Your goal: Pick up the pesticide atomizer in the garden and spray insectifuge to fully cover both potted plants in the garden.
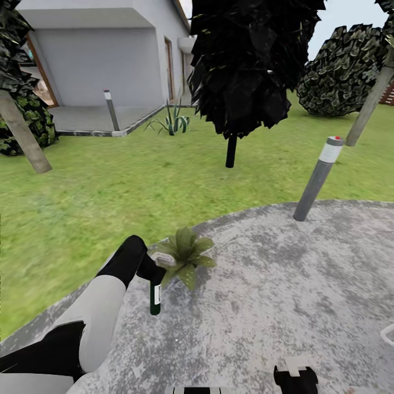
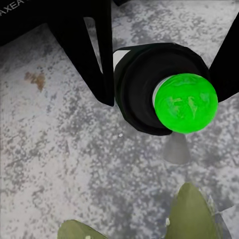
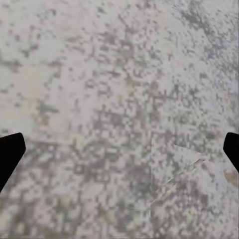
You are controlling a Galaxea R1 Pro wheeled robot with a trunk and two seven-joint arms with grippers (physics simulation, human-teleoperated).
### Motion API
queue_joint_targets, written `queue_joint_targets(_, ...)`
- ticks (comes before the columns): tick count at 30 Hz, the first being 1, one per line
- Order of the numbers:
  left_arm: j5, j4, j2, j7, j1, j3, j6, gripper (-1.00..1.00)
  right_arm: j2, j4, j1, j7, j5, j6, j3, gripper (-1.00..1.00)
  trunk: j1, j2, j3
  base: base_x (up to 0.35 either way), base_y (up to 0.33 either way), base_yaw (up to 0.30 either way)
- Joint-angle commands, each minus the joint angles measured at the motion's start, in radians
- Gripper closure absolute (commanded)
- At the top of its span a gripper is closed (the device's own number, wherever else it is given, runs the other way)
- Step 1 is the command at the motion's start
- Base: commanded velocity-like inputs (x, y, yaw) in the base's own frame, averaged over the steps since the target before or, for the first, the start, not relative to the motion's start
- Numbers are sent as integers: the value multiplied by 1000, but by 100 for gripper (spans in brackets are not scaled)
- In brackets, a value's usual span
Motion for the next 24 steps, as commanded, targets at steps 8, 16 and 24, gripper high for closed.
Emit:
queue_joint_targets(8, -13, -3, 28, -2, 50, 3, 0, 100, 0, 1, 0, -2, -9, -4, 9, -100, 0, 0, -1, 12, 25, 0)
queue_joint_targets(16, -12, -31, 80, 17, 89, 1, -3, 100, 0, 1, 0, -2, -9, -4, 9, -100, 0, 0, -1, 2, 0, 0)
queue_joint_targets(24, -14, -51, 83, 19, 94, 1, -3, 100, 3, -1, 0, -2, -11, -4, 9, -100, 0, 0, -1, 168, 149, -20)
